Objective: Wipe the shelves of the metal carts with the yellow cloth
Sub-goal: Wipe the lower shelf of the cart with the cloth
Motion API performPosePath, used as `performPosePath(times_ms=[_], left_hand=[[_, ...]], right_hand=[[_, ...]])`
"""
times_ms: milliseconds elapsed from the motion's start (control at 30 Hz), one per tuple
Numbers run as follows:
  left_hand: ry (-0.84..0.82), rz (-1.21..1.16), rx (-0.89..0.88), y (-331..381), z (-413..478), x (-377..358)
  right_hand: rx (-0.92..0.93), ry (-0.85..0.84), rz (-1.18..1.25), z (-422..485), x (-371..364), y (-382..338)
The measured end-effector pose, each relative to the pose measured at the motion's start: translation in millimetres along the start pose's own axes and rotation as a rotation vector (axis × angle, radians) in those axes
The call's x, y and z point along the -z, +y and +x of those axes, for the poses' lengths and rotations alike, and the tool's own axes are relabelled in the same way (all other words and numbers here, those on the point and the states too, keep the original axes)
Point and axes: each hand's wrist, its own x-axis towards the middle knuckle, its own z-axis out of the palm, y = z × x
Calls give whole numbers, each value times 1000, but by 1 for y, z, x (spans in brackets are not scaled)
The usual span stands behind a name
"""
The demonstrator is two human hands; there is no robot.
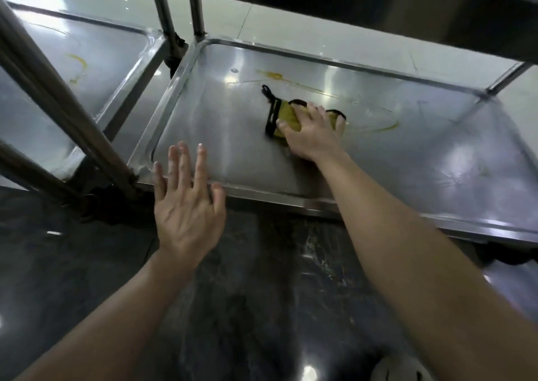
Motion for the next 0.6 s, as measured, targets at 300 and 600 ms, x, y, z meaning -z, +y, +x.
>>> performPosePath(times_ms=[300,600], left_hand=[[-62,32,-163,87,14,-17],[-70,68,-145,85,17,-21]], right_hand=[[67,43,-45,-140,-13,56],[-40,-49,-70,-14,15,72]])
